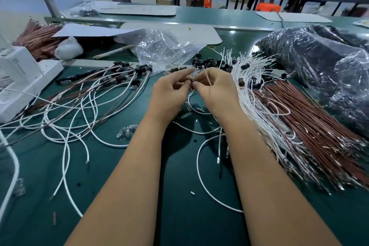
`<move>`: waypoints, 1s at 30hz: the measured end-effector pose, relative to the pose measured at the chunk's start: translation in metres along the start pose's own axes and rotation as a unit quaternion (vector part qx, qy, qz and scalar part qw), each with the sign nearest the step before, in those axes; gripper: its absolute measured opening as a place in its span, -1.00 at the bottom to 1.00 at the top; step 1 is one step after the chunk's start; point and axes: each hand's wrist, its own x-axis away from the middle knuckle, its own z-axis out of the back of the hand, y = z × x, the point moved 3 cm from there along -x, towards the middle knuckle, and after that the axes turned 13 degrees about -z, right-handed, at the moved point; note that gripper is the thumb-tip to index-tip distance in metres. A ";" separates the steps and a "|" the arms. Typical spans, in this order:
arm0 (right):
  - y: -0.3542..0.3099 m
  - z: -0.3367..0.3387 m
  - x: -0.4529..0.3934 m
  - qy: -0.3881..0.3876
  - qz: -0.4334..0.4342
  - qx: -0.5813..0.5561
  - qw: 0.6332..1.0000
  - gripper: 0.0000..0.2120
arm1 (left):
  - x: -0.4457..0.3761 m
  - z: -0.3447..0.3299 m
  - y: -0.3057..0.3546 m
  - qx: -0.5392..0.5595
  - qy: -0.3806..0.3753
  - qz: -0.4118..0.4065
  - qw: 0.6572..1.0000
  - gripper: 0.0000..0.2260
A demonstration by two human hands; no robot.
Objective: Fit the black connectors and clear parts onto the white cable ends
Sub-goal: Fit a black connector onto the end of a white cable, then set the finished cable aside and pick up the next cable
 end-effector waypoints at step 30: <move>0.007 0.007 0.015 0.065 0.044 0.393 0.916 -0.72 | 0.007 0.001 0.019 -0.038 0.103 -0.060 0.992 -0.90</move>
